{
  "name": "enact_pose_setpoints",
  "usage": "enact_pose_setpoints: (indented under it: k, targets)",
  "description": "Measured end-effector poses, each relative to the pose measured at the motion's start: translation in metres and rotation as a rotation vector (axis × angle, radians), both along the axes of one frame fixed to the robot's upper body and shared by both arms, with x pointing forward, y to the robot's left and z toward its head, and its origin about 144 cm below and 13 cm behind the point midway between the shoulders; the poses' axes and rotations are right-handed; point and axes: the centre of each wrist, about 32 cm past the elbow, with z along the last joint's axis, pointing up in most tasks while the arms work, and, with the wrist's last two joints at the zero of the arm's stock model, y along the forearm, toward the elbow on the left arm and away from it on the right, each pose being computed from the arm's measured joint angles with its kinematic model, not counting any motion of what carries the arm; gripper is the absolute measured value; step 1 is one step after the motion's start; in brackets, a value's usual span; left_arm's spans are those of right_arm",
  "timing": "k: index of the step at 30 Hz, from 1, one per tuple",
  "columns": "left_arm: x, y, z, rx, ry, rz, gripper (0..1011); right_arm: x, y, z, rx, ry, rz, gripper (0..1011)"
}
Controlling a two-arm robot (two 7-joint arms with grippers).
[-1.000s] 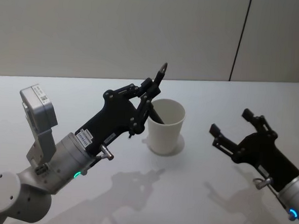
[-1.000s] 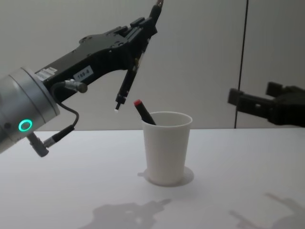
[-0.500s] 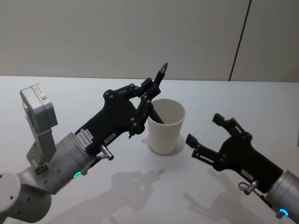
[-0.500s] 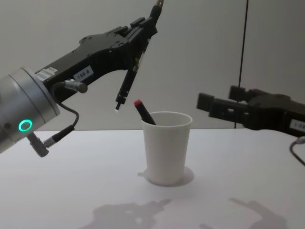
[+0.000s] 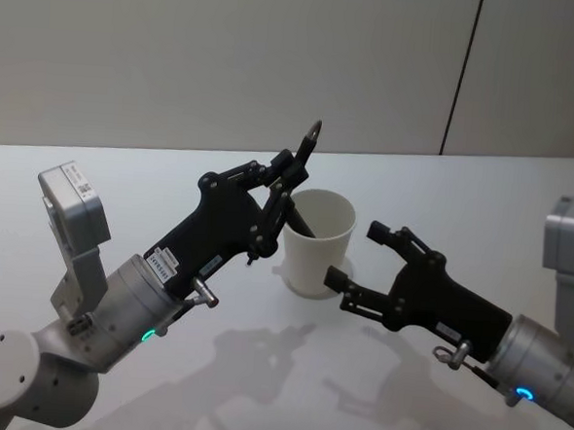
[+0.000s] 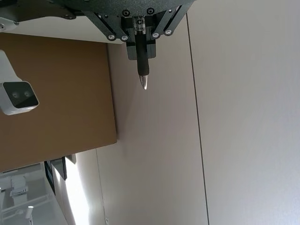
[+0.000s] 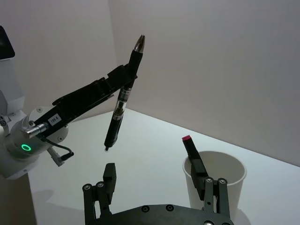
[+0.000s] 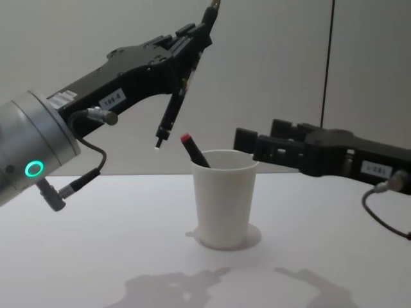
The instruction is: Place the pen into the pen holder.
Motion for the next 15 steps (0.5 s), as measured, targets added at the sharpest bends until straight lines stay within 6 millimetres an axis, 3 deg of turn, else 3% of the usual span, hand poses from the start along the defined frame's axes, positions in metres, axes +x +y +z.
enact_pose_setpoints:
  k: [15]
  targets:
    - [0.000, 0.000, 0.000, 0.000, 0.000, 0.000, 121, 0.027, 0.008, 0.003, 0.032, 0.033, 0.113, 1002]
